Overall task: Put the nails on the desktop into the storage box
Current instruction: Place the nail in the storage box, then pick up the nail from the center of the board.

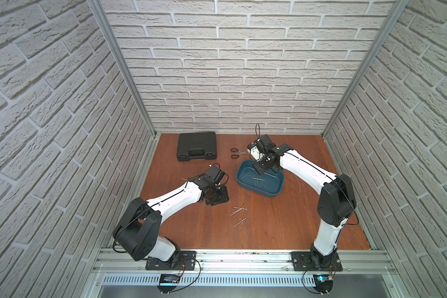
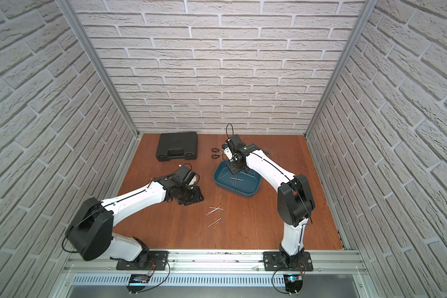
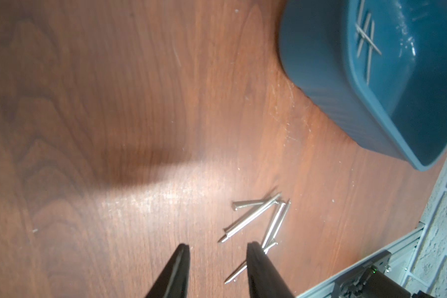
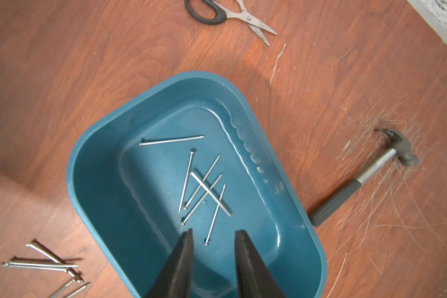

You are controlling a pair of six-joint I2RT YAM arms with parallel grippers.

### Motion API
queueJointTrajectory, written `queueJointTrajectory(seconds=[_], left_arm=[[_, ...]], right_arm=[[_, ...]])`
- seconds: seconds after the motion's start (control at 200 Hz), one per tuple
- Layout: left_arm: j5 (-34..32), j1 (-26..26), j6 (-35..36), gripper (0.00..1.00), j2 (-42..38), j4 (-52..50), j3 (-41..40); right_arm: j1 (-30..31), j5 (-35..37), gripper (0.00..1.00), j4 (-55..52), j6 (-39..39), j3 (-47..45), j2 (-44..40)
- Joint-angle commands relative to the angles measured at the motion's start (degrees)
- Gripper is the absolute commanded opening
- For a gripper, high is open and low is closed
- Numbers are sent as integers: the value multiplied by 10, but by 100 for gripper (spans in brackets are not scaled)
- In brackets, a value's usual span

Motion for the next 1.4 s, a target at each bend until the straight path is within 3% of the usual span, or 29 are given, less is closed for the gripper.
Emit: queueJointTrajectory(seconds=[0.0,0.47,0.995,1.395], left_arm=[[-5,-14,19,41,4,-14,16],[-47,-110,106,40,27,-56,53],[-123,-230,208,36,100,-84,96],[-142,-257,208,33,135,-69,88]], right_arm=[[-1,-15,35,-5,11,12,-14],[6,-91,36,29,90,-115,-156],[11,-105,37,29,126,-223,-265],[11,-101,37,8,133,-244,-306]])
